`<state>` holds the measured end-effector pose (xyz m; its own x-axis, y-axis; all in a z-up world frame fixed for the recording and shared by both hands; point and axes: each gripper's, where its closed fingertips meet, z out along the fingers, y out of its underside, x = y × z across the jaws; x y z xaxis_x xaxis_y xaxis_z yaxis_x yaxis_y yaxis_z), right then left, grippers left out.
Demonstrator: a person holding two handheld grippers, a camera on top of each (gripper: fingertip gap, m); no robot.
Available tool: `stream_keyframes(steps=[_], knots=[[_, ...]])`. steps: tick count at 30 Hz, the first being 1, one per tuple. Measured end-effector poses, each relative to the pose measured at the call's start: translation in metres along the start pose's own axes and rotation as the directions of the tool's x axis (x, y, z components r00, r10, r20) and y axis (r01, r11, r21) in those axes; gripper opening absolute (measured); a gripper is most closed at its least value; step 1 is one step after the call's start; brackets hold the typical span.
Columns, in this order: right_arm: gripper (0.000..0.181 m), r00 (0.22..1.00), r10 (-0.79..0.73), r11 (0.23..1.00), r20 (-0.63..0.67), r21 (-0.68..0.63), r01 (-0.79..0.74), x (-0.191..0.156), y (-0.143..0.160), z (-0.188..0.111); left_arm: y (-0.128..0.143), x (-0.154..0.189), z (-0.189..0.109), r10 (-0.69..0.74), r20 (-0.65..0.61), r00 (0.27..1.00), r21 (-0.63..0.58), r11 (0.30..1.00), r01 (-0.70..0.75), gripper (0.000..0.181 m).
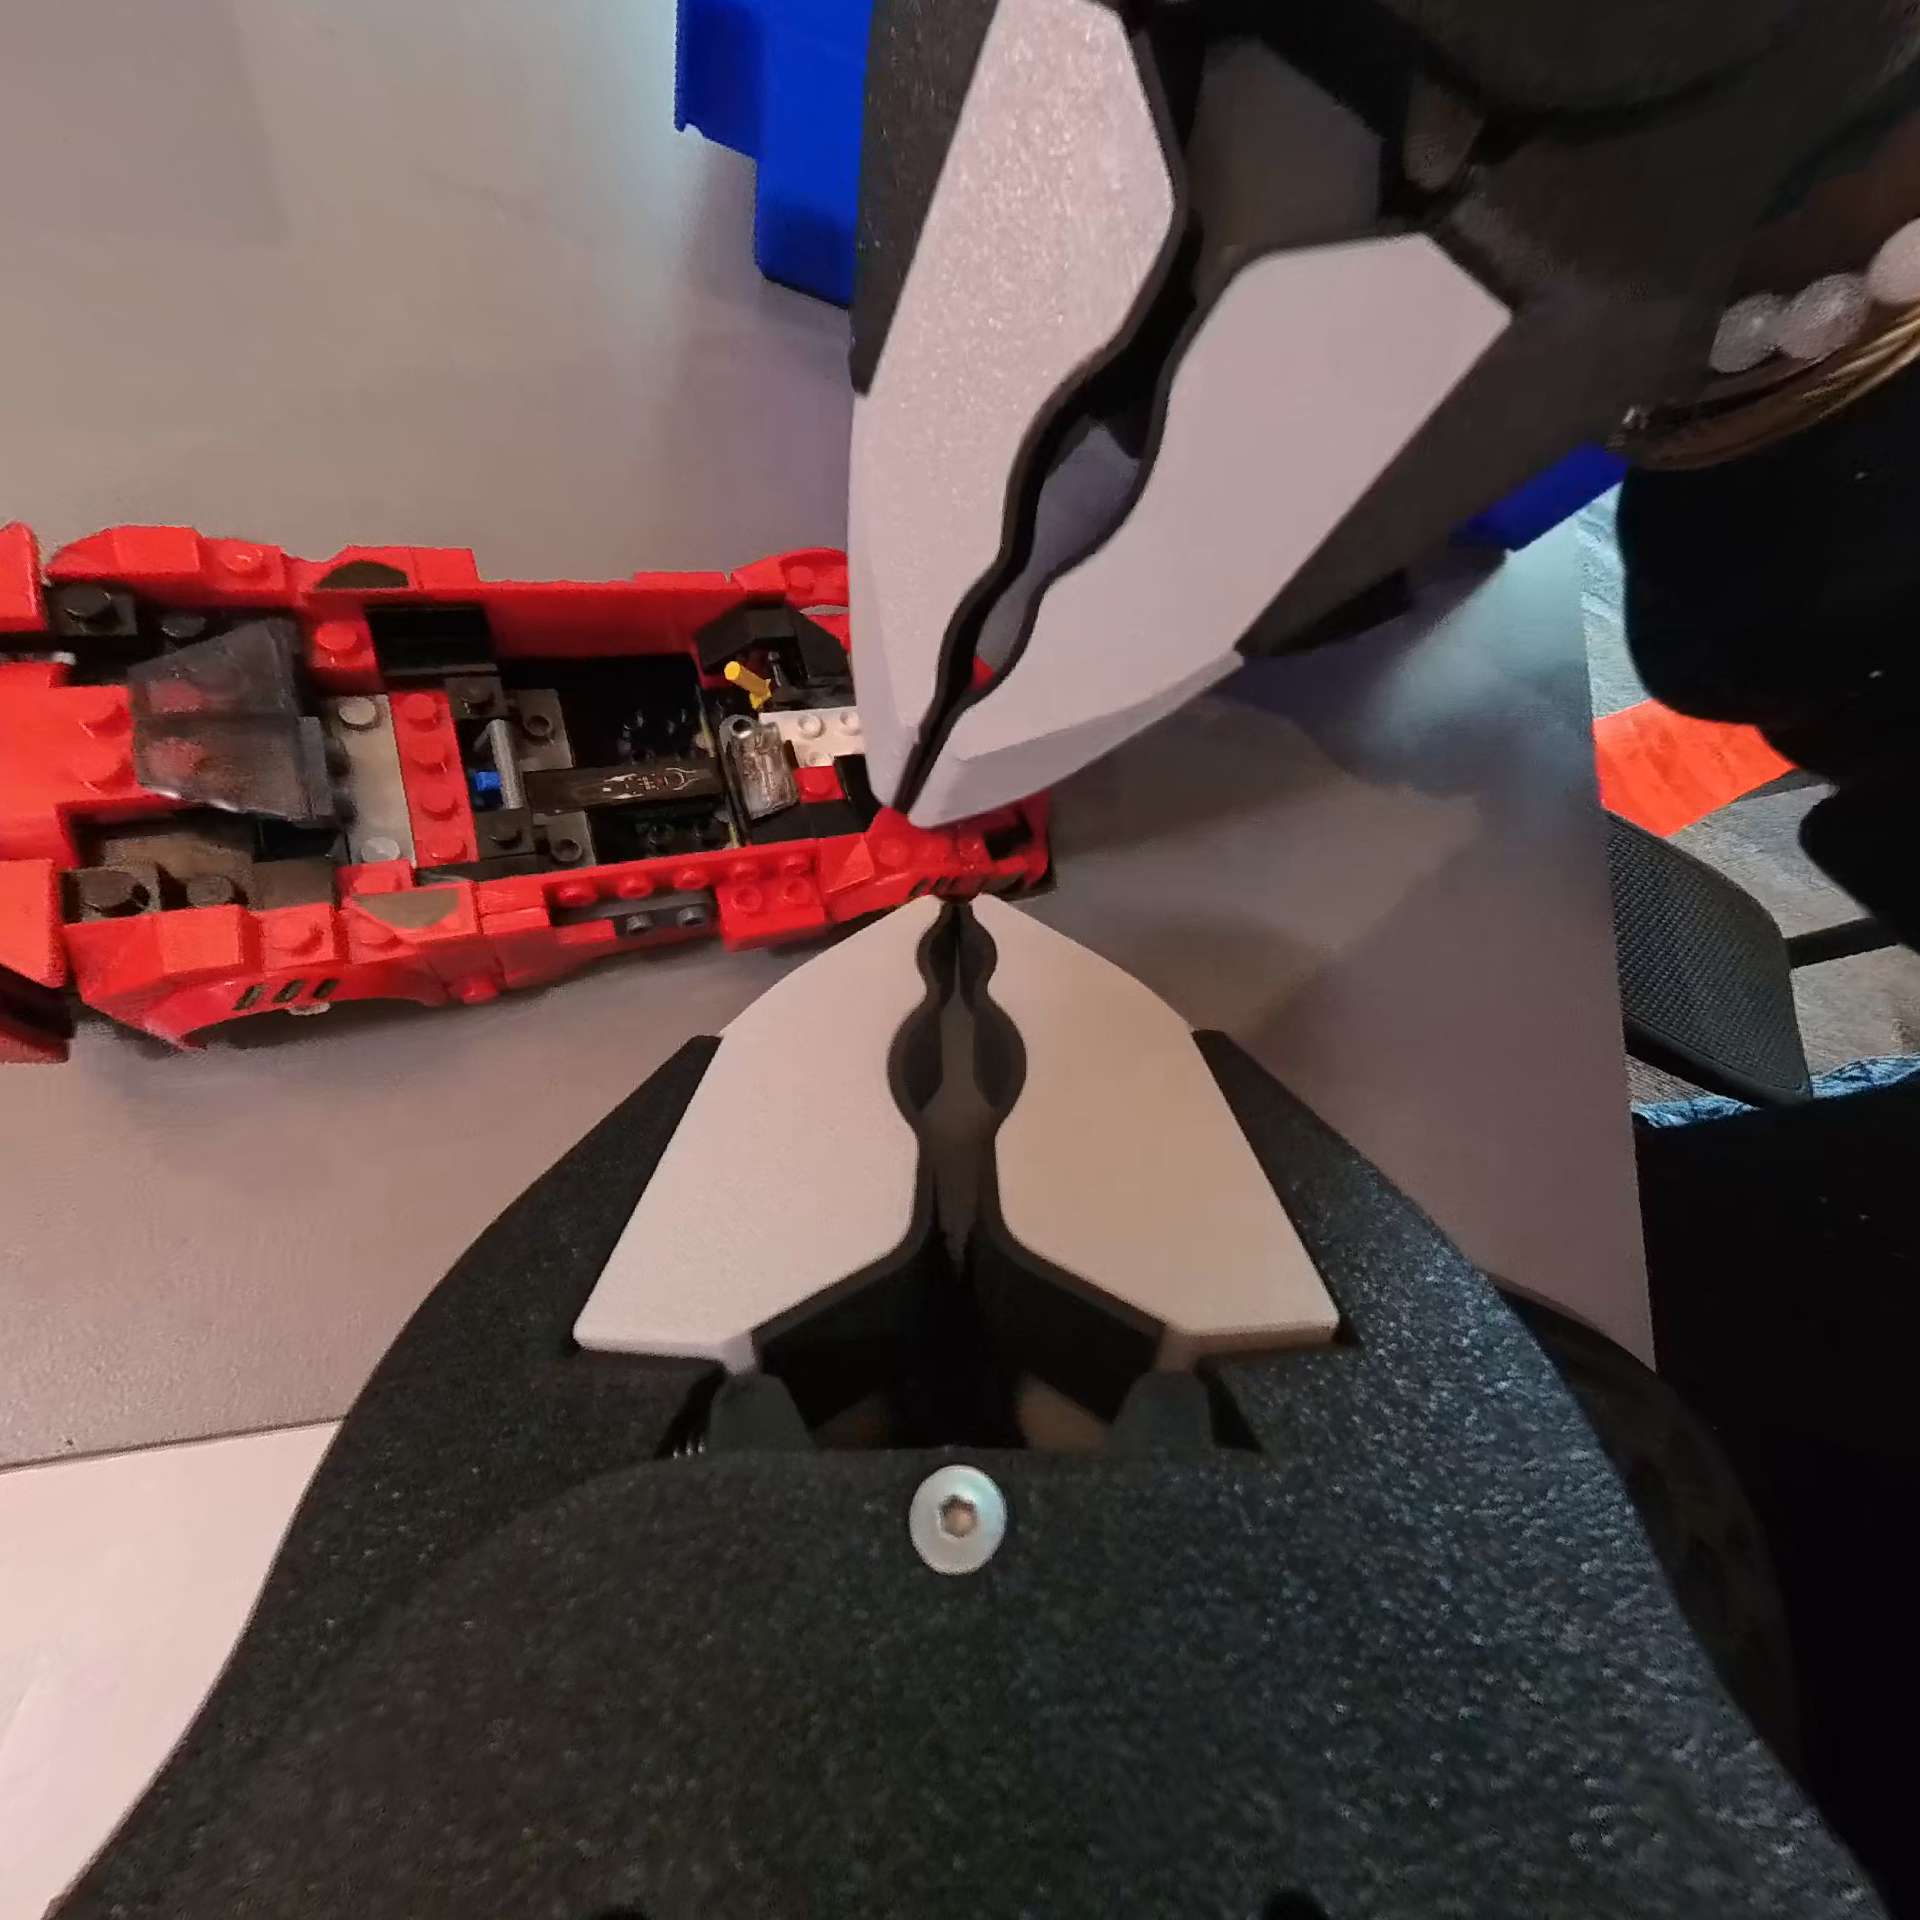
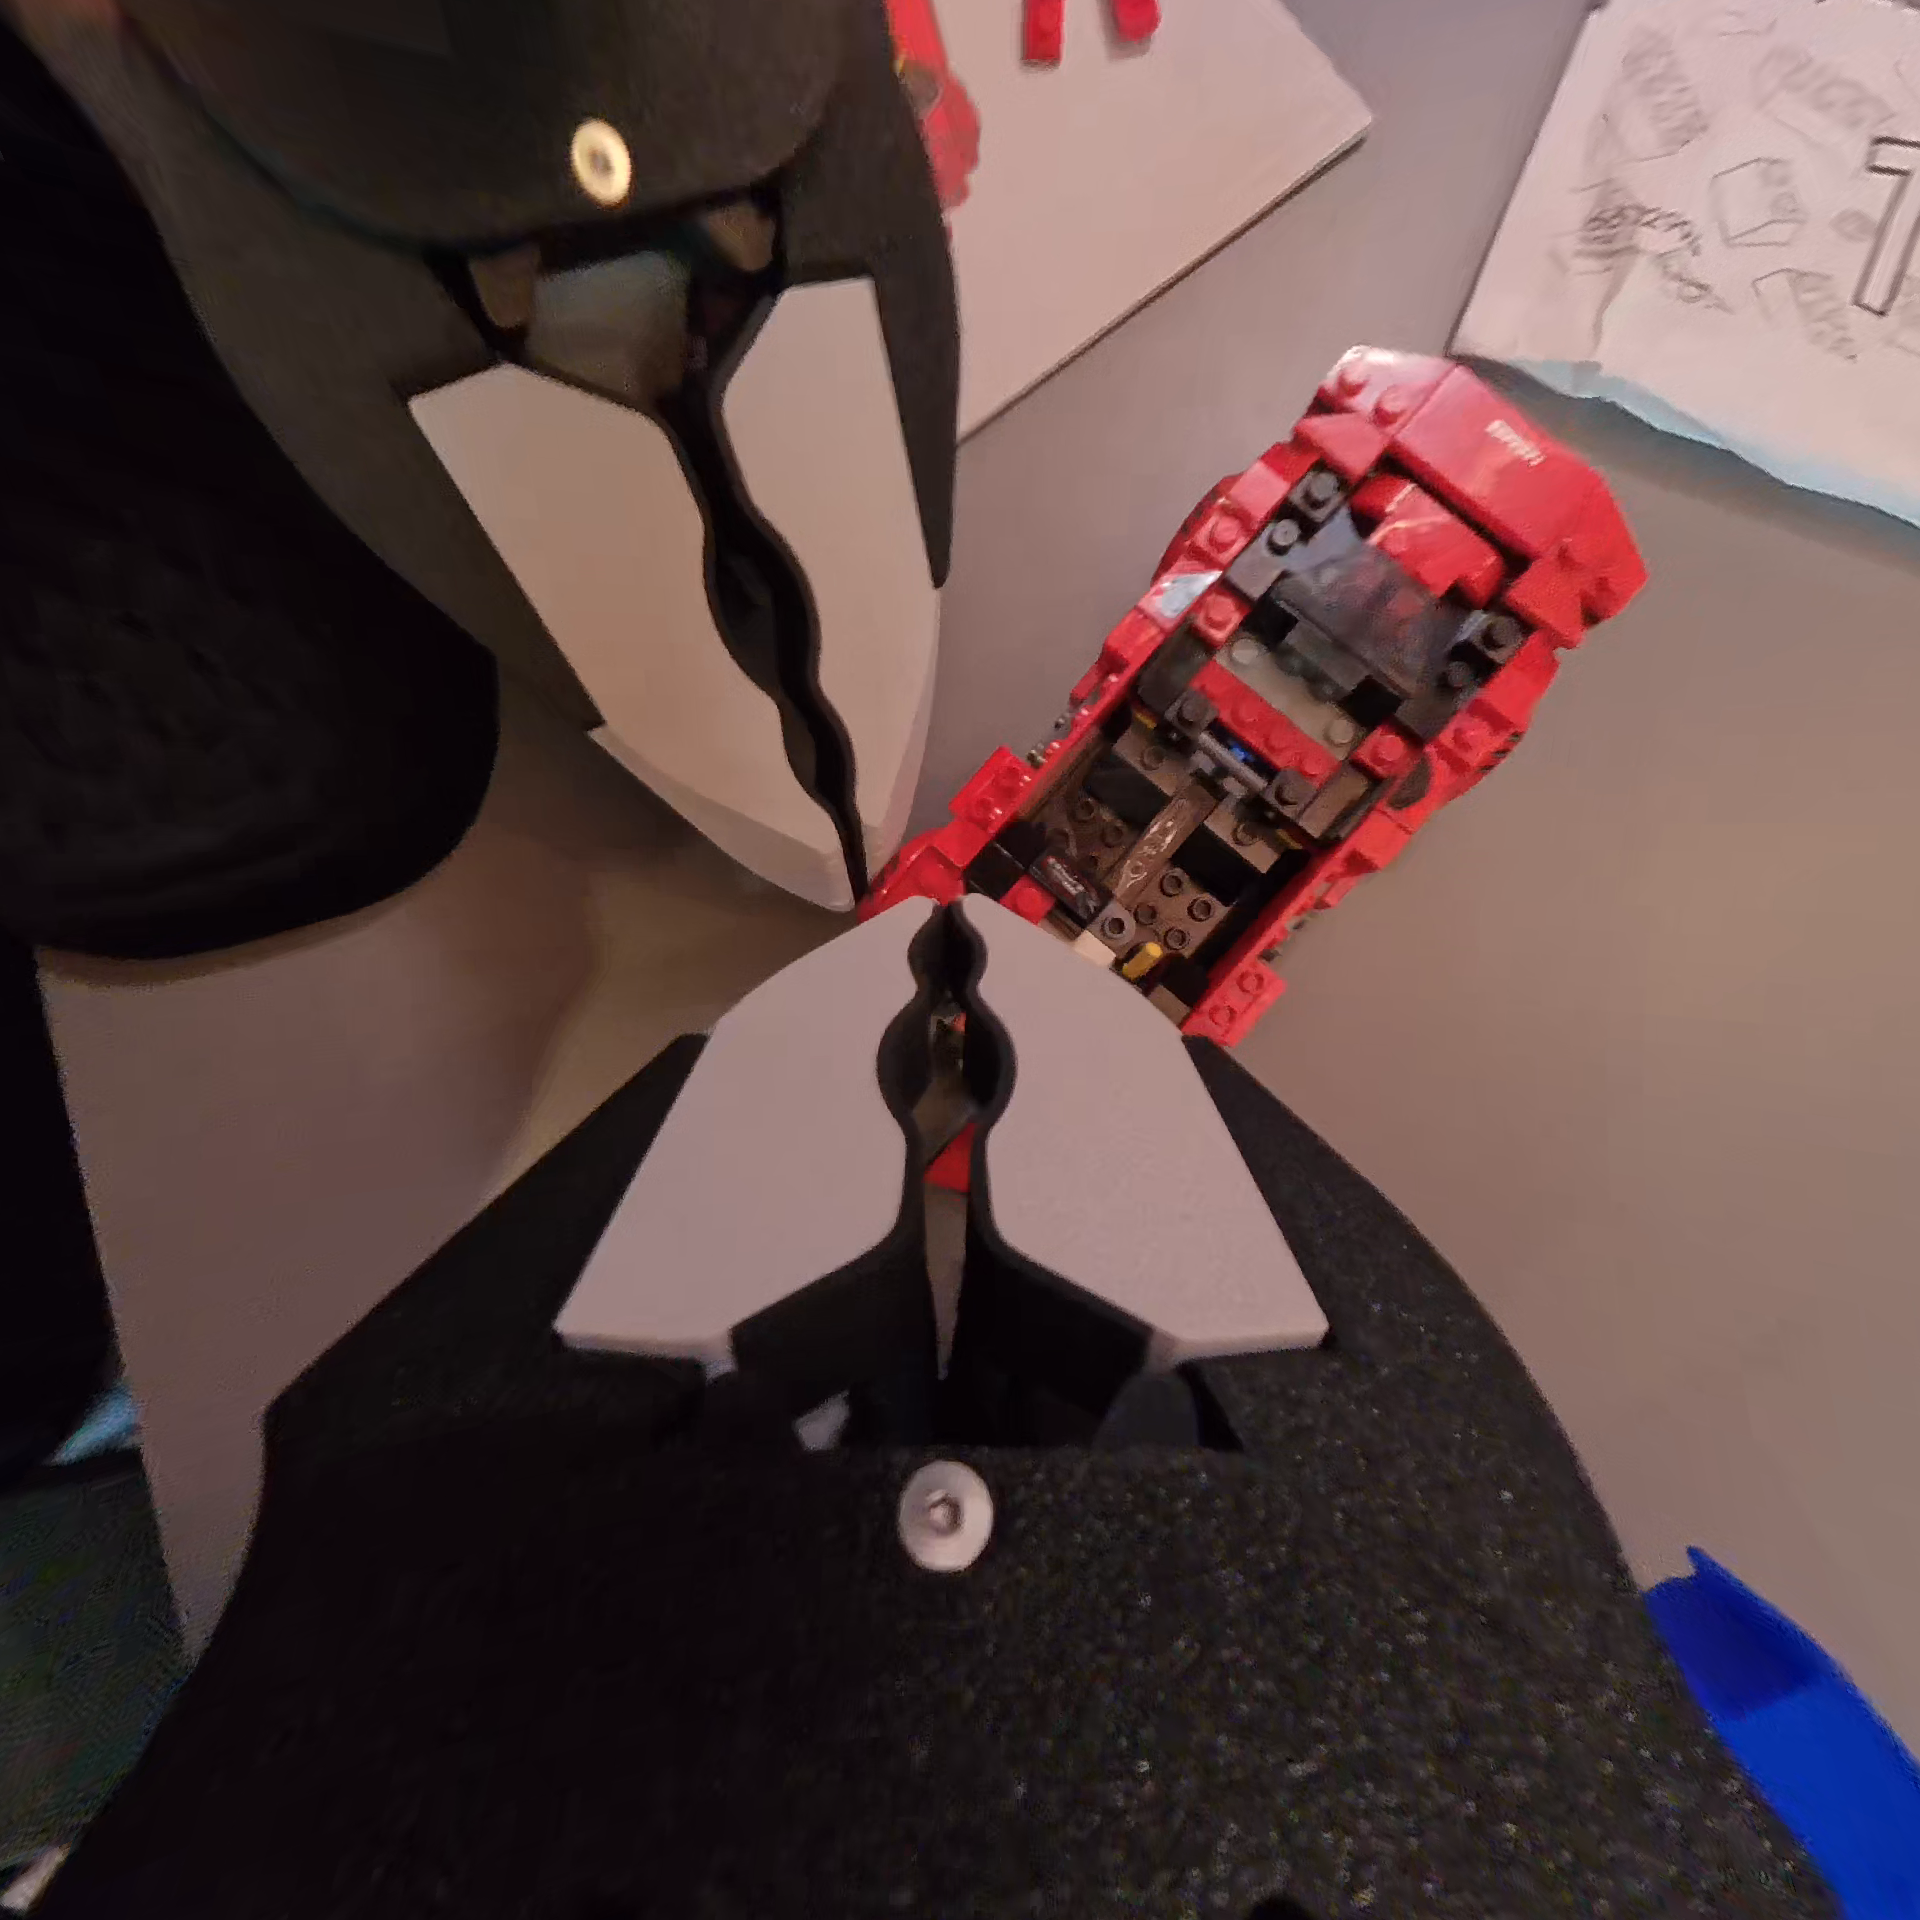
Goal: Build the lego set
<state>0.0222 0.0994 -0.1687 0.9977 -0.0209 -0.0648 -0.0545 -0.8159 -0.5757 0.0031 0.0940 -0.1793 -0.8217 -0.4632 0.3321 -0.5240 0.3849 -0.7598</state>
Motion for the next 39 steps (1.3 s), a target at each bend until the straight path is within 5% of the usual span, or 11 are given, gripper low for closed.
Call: stream_keyframes(steps=[1,3,10,12,15,20,28,32,34,39], knots=[[0.000,1.000,0.024,0.999,0.001,0.035,-0.024,0.001,-0.004,-0.005,-0.001,0.000,-0.001,-0.002,0.000,1.000,0.005,1.000,0.002,0.000],[0.000,0.998,0.052,0.992,-0.027,0.118,-0.048,0.005,-0.015,-0.019,-0.001,-0.001,-0.001,-0.011,-0.005,1.000,0.008,1.000,0.011,0.000],[0.000,0.928,0.285,0.958,-0.239,0.107,-0.267,0.030,0.003,-0.027,-0.002,0.001,-0.003,0.013,0.002,1.000,0.019,1.000,-0.013,0.000],[0.053,0.890,0.389,0.920,-0.237,0.145,-0.364,0.030,0.007,-0.025,-0.002,0.000,-0.008,0.034,0.019,0.999,0.025,0.999,-0.035,0.000],[0.063,0.867,0.466,0.875,-0.175,0.239,-0.422,0.022,0.000,-0.024,-0.008,0.000,-0.029,0.031,0.045,0.999,0.063,0.997,-0.034,0.001],[0.084,0.840,0.508,0.858,-0.192,0.195,-0.475,0.018,0.019,-0.013,-0.007,-0.006,-0.083,-0.009,0.116,0.993,0.139,0.990,-0.008,0.001],[0.077,0.855,0.513,0.849,-0.074,0.193,-0.493,-0.010,0.008,-0.001,0.027,-0.047,-0.198,-0.161,0.375,0.913,0.263,0.963,0.062,0.004],[0.074,0.846,0.440,0.898,-0.300,0.167,-0.408,0.004,-0.002,-0.016,0.047,-0.054,-0.229,-0.188,0.438,0.879,0.268,0.961,0.072,0.007],[0.057,0.884,0.315,0.946,-0.344,0.194,-0.261,0.003,-0.038,-0.016,0.056,-0.056,-0.233,-0.183,0.455,0.871,0.259,0.964,0.067,0.009],[0.032,0.993,0.109,0.973,0.036,0.200,-0.114,-0.059,-0.124,0.064,0.074,-0.076,-0.268,-0.156,0.578,0.801,0.222,0.974,0.029,0.009]])
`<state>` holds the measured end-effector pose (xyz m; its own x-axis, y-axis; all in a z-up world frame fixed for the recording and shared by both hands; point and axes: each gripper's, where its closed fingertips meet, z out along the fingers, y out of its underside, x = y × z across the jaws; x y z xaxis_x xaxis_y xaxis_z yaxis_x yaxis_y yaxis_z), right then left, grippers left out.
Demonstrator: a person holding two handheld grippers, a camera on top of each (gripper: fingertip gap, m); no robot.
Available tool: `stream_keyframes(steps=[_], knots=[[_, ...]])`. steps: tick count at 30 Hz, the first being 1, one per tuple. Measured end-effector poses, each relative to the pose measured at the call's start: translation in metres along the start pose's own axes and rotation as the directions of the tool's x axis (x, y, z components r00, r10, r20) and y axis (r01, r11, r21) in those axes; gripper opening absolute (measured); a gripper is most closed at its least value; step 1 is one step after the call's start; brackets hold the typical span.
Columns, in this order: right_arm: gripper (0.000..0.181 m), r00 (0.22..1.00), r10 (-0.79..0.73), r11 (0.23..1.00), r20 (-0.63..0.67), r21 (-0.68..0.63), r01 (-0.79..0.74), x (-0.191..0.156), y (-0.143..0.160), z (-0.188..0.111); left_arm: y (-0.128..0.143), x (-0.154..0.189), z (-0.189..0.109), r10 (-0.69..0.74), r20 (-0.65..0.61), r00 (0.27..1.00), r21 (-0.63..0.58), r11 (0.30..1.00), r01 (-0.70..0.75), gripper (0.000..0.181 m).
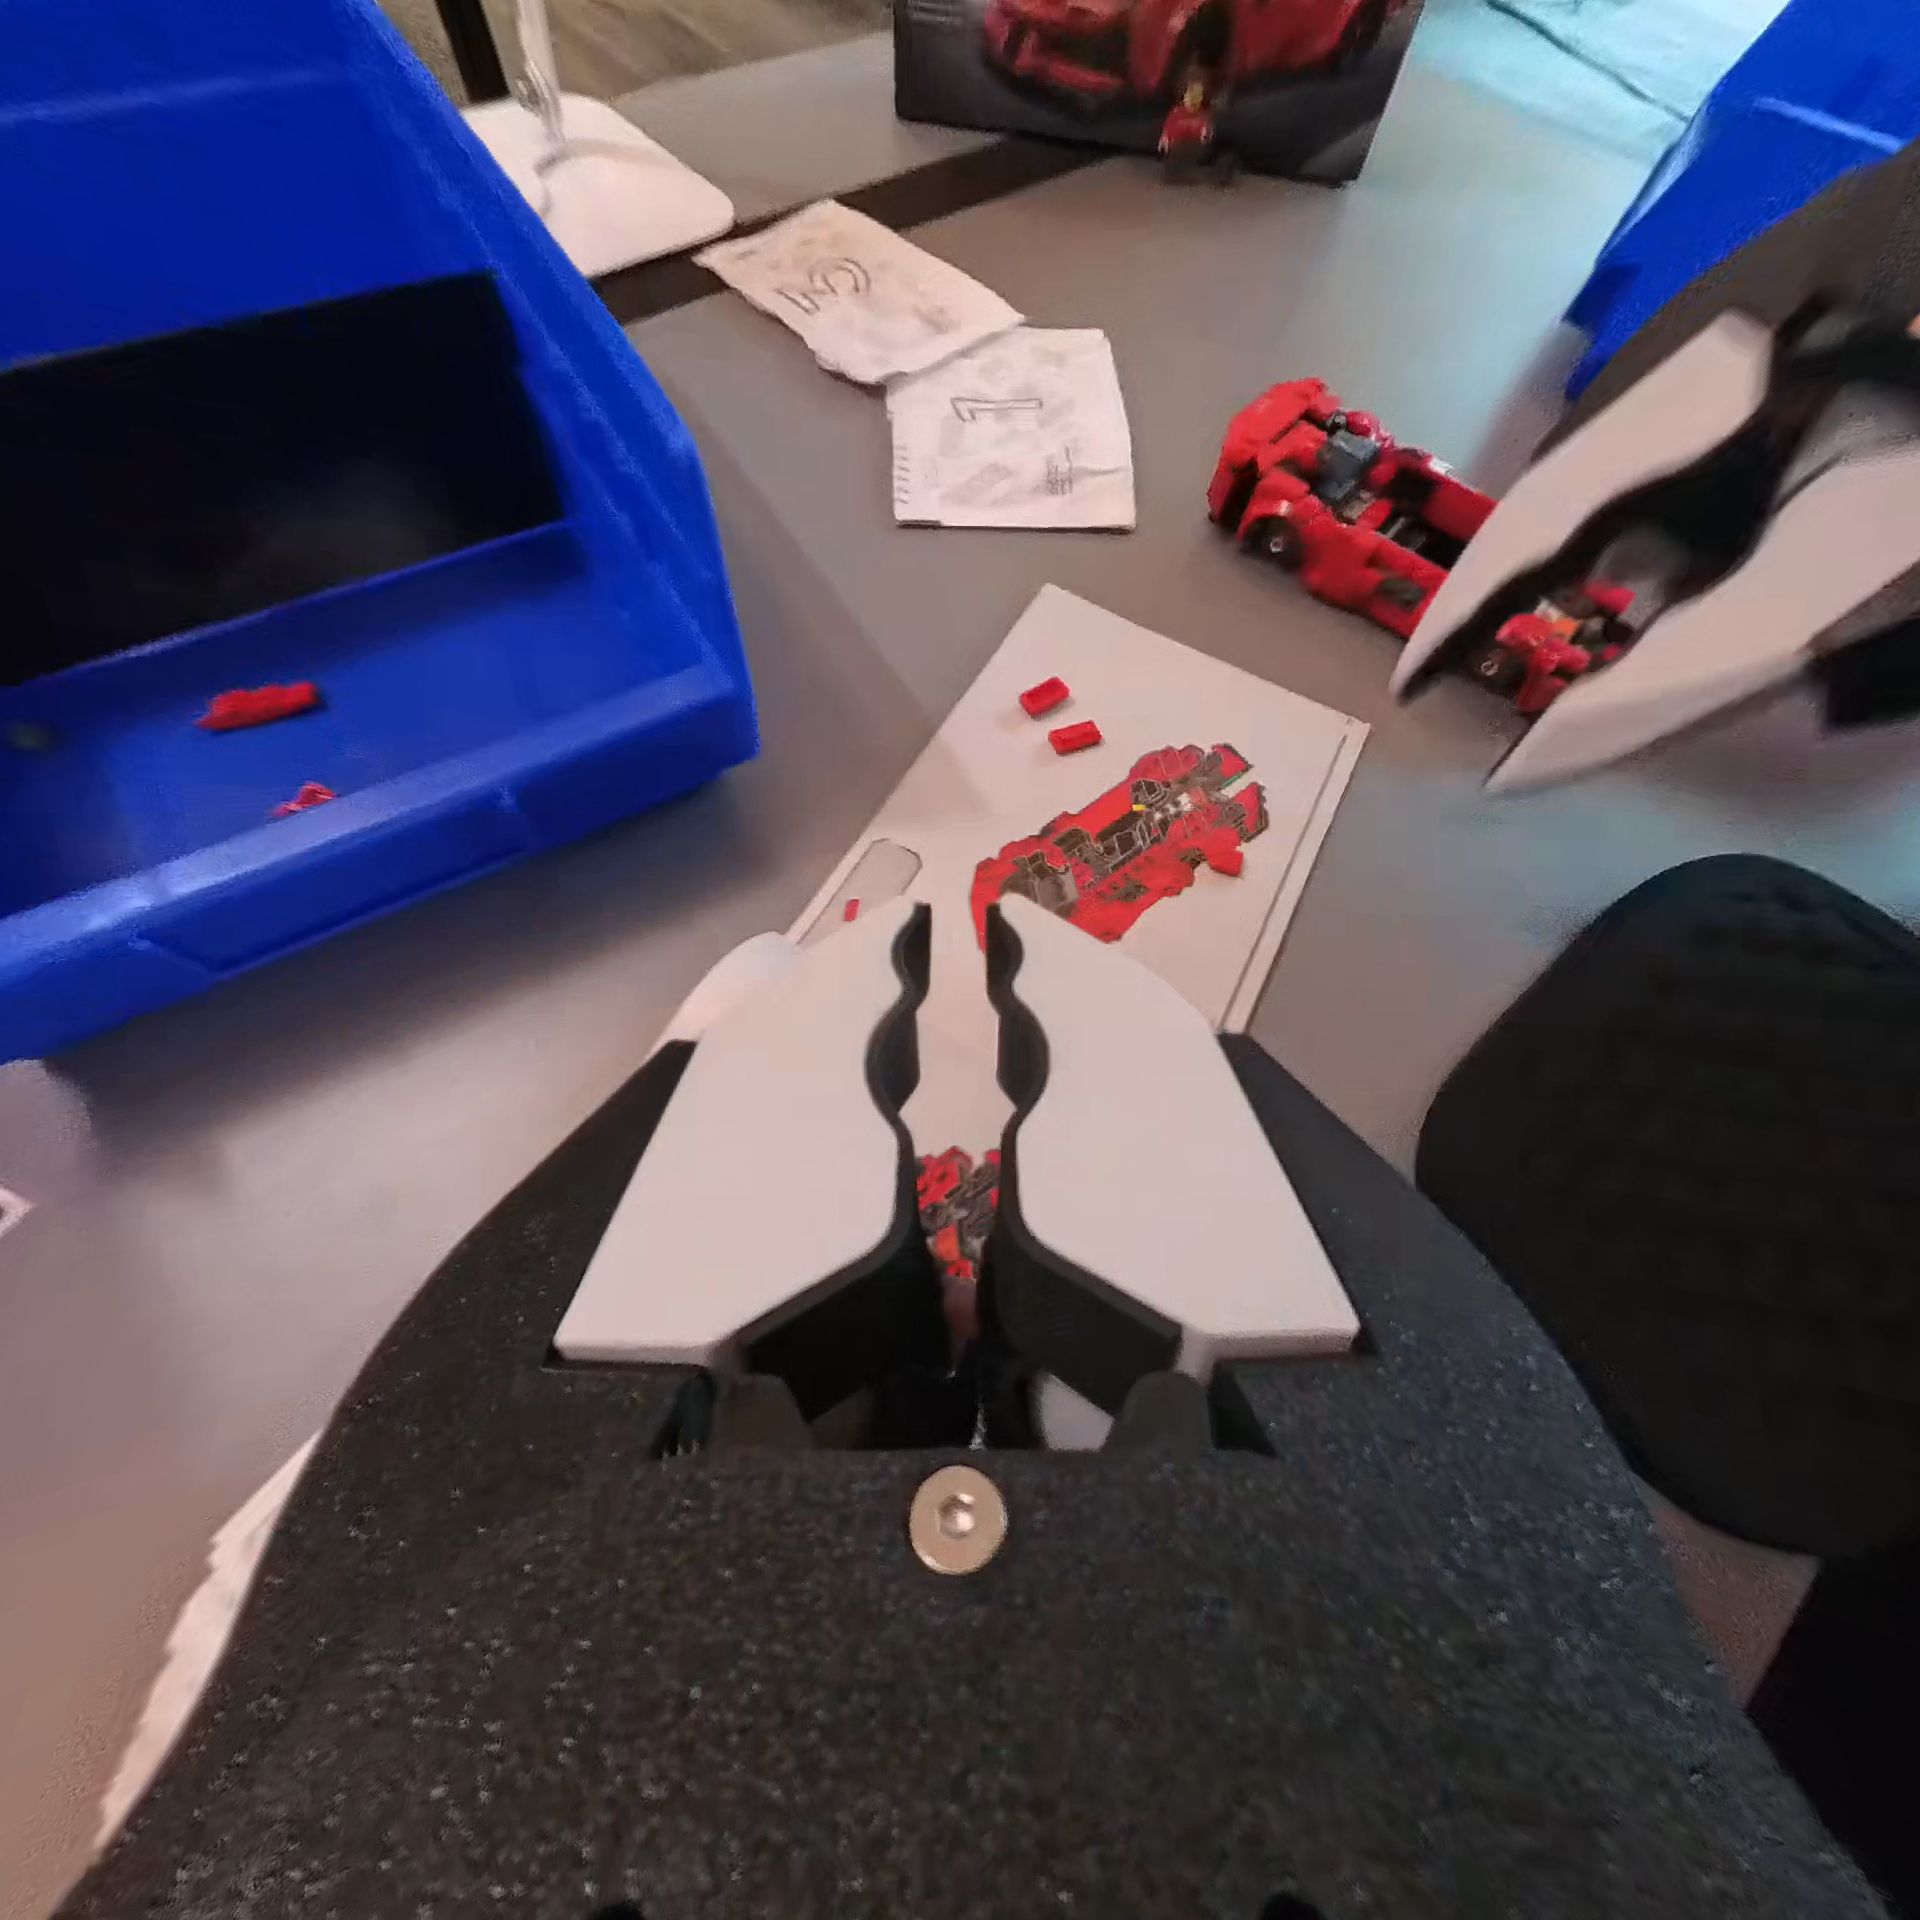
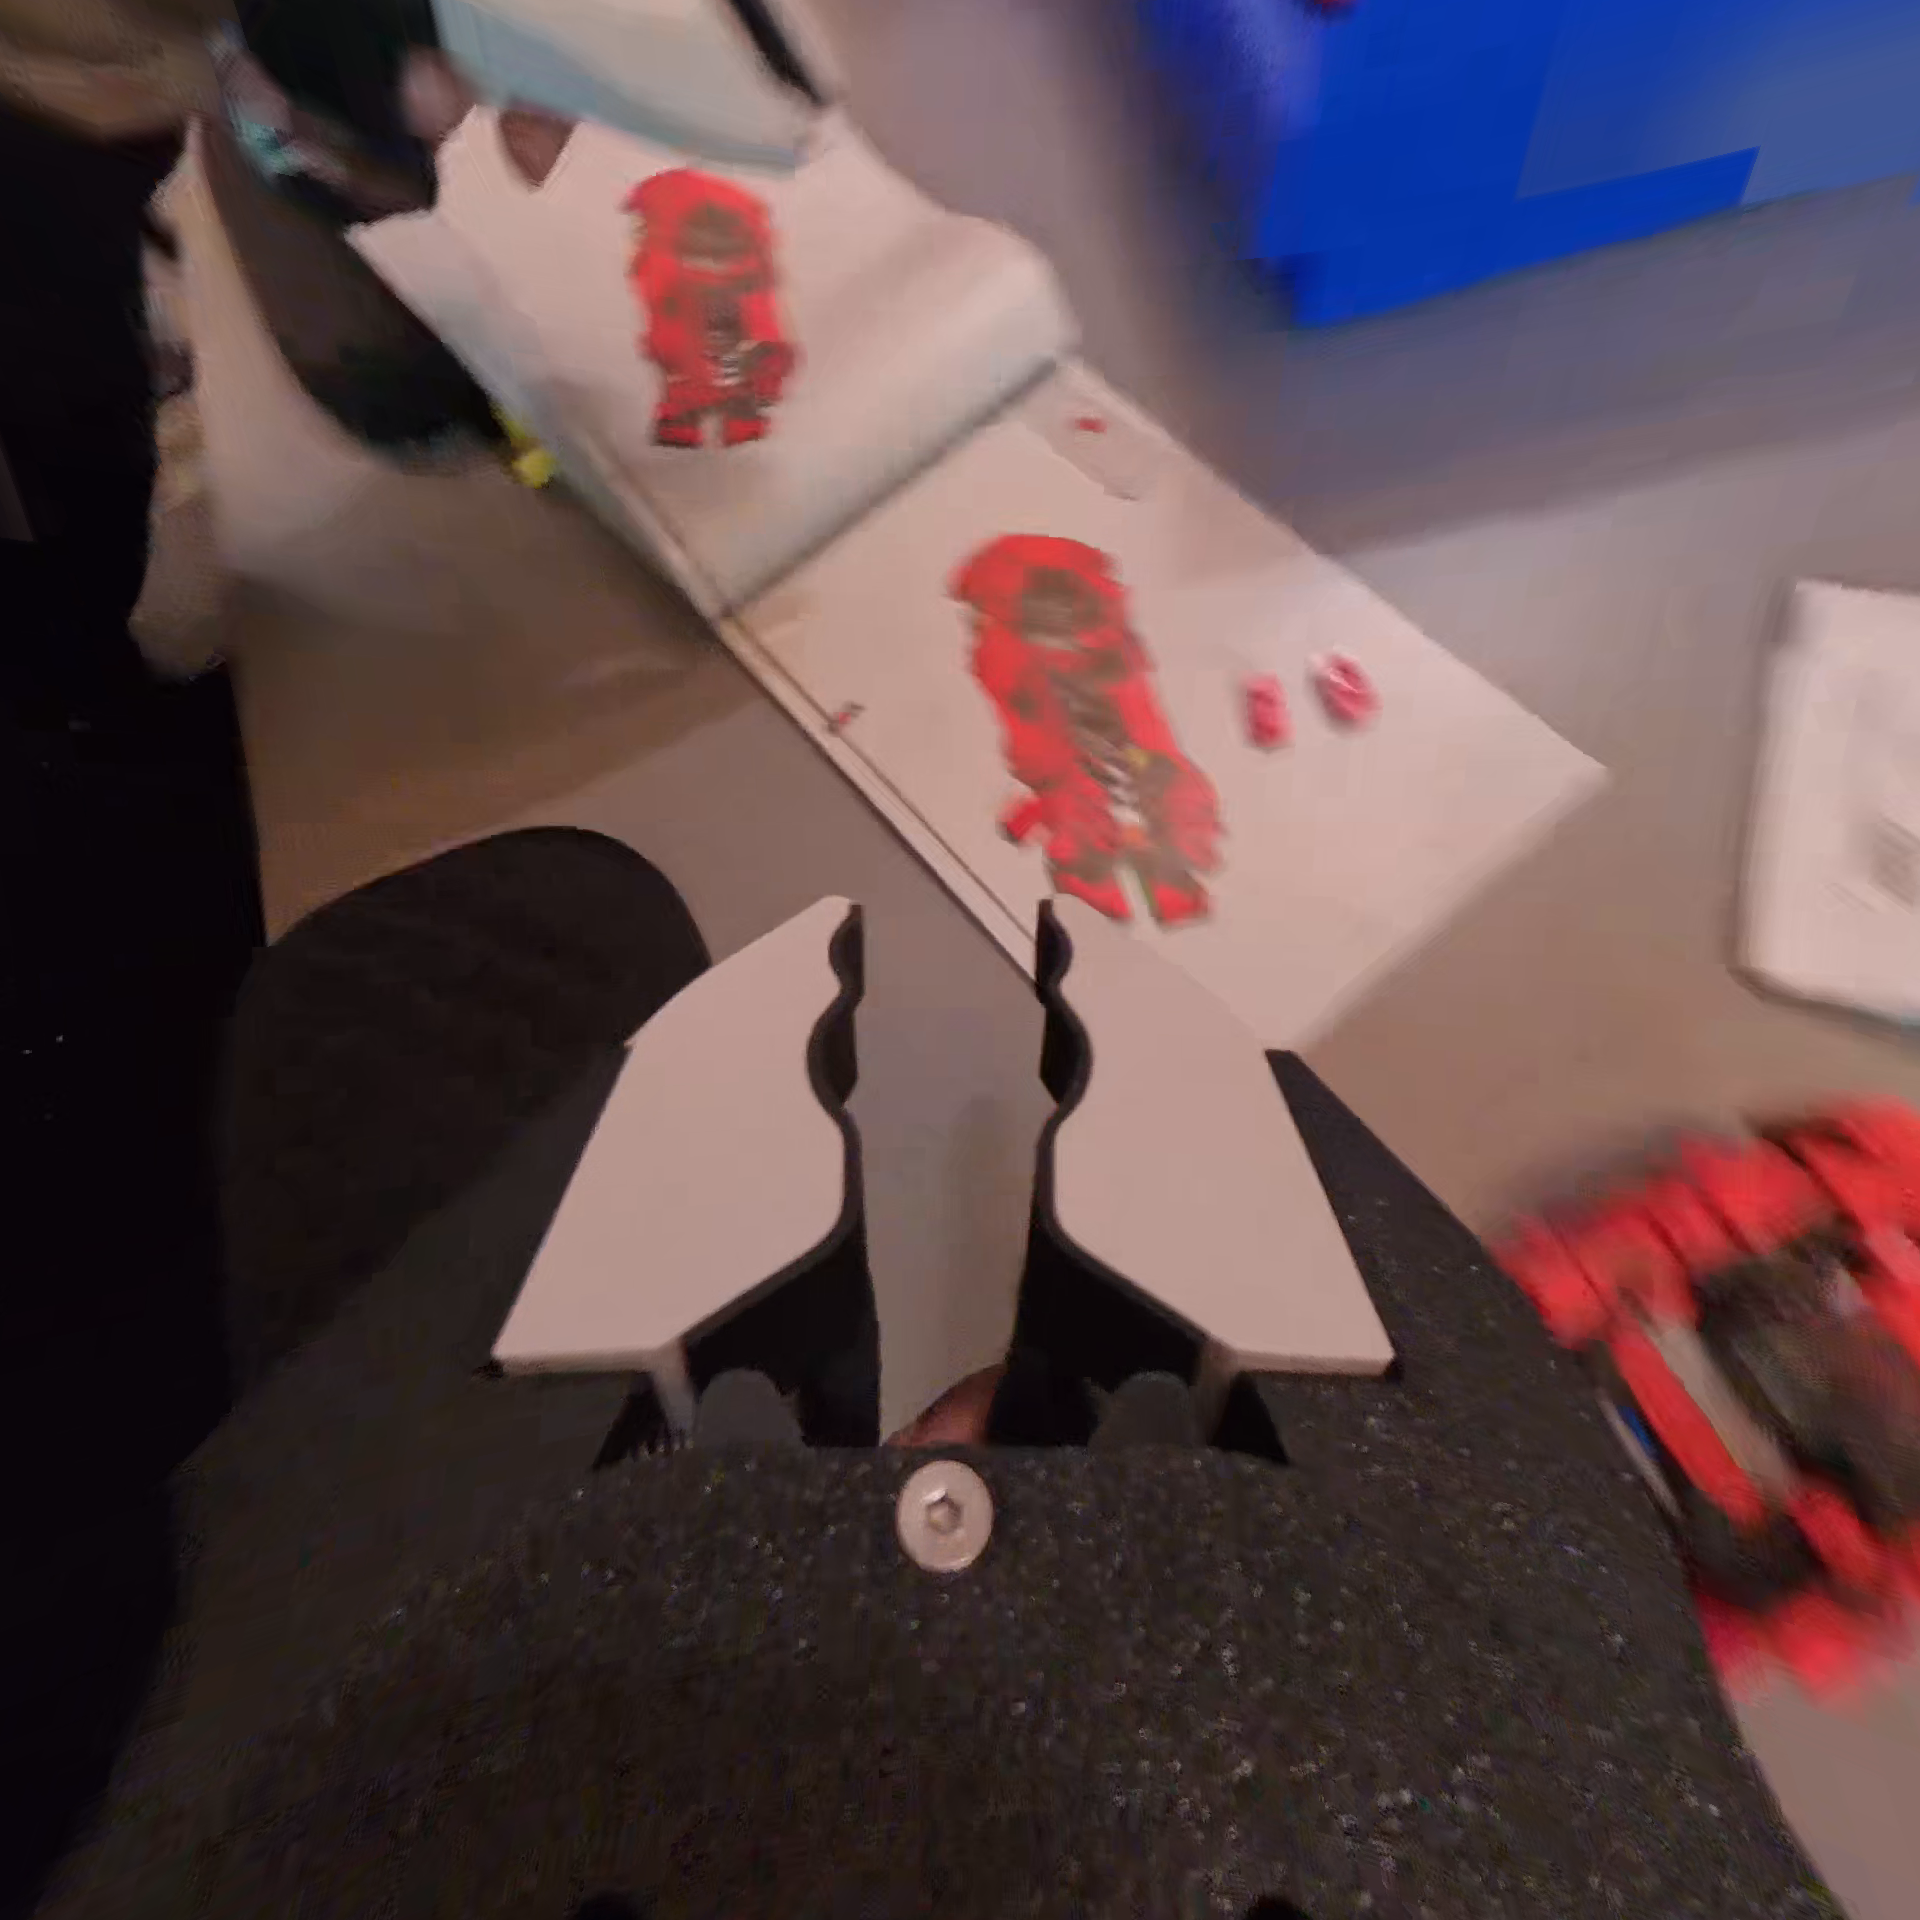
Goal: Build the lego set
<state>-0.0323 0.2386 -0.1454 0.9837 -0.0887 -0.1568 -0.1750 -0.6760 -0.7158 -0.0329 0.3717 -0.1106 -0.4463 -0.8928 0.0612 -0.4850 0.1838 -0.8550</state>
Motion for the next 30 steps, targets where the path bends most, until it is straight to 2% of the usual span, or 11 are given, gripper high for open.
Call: stream_keyframes(steps=[2,5,9,13,17,20,23,26,30], knots=[[0.029,0.997,-0.067,0.994,0.042,-0.085,0.071,-0.008,0.003,0.028,-0.001,-0.003,-0.011,0.001,-0.023,1.000,0.025,1.000,0.000,0.009],[0.026,0.987,-0.118,0.984,-0.110,-0.146,0.101,0.018,0.007,0.038,0.006,-0.015,-0.023,-0.010,0.013,1.000,0.032,0.999,0.009,0.009],[0.021,0.997,0.017,0.993,-0.076,-0.119,-0.026,0.018,0.007,0.046,0.011,-0.007,-0.022,-0.061,-0.070,0.996,0.082,0.994,0.067,0.008],[0.019,0.992,0.063,0.991,-0.111,-0.114,-0.076,0.018,0.007,0.051,0.012,-0.003,-0.012,-0.080,-0.107,0.991,0.088,0.992,0.090,0.008],[0.006,0.977,0.035,0.992,-0.210,-0.114,-0.060,0.026,0.009,0.052,0.009,0.005,-0.003,-0.053,-0.138,0.989,0.086,0.994,0.066,0.008],[0.000,0.975,0.054,0.995,-0.214,-0.069,-0.070,0.026,0.009,0.053,0.006,0.014,0.004,-0.029,-0.160,0.987,0.078,0.996,0.042,0.008],[0.000,0.974,0.108,0.992,-0.198,-0.041,-0.119,0.025,0.010,0.051,0.004,0.024,0.012,0.007,-0.181,0.983,0.062,0.998,0.005,0.008],[0.021,0.969,0.137,0.989,-0.206,-0.032,-0.147,0.022,0.009,0.046,0.003,0.030,0.017,0.042,-0.176,0.983,0.049,0.998,-0.034,0.008],[0.019,0.953,0.162,0.986,-0.258,0.008,-0.166,0.024,0.003,0.047,0.001,0.034,0.020,0.037,-0.189,0.981,0.057,0.998,-0.027,0.008]])
